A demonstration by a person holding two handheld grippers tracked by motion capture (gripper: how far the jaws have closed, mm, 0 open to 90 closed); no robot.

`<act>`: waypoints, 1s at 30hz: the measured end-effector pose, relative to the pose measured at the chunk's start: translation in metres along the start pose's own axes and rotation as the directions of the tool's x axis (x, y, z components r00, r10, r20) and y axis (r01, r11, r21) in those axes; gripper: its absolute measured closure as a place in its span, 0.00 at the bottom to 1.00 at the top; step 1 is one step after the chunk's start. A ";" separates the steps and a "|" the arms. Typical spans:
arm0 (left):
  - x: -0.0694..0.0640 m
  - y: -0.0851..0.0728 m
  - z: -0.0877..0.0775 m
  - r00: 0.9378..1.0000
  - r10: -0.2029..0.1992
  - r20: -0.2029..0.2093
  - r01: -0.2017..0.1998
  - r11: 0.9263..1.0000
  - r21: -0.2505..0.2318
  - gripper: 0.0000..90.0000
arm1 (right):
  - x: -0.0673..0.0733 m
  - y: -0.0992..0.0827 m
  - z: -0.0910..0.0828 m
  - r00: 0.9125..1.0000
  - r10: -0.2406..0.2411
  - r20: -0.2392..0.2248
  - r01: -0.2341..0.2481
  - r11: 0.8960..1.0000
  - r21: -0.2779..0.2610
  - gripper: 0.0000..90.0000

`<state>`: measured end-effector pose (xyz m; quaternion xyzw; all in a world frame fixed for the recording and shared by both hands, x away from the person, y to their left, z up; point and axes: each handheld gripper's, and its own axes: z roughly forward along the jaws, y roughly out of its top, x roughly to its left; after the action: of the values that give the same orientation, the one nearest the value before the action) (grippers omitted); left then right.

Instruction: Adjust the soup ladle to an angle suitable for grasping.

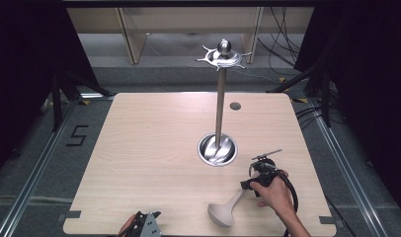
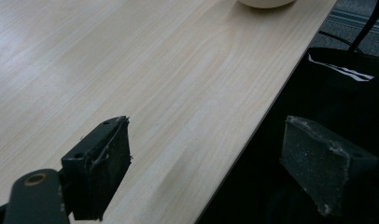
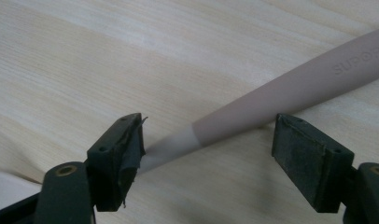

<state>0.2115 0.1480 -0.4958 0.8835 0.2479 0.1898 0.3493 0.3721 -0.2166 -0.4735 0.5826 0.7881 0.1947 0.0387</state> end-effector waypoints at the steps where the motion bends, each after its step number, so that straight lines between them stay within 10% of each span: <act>1: -0.002 0.000 0.001 1.000 -0.027 0.008 0.027 0.999 -0.022 0.17 | -0.001 -0.003 -0.001 1.000 -0.019 0.006 0.019 1.000 -0.015 0.31; 14: -0.002 0.001 0.000 1.000 0.000 0.005 0.000 1.000 -0.010 0.17 | 0.006 0.004 0.011 0.998 0.068 0.013 -0.068 0.997 0.024 0.23; 23: -0.002 0.001 -0.001 1.000 0.001 0.009 -0.001 1.000 -0.015 0.17 | 0.020 0.021 0.020 0.997 -0.060 0.057 0.056 0.996 0.069 0.34; 30: -0.003 0.001 -0.001 1.000 0.007 0.011 -0.007 1.000 -0.012 0.17 | 0.017 0.026 0.018 0.999 -0.039 -0.002 0.039 0.998 0.058 0.46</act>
<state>0.2092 0.1459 -0.4946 0.8832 0.2419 0.1877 0.3553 0.3957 -0.1893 -0.4781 0.5680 0.8046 0.1714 0.0250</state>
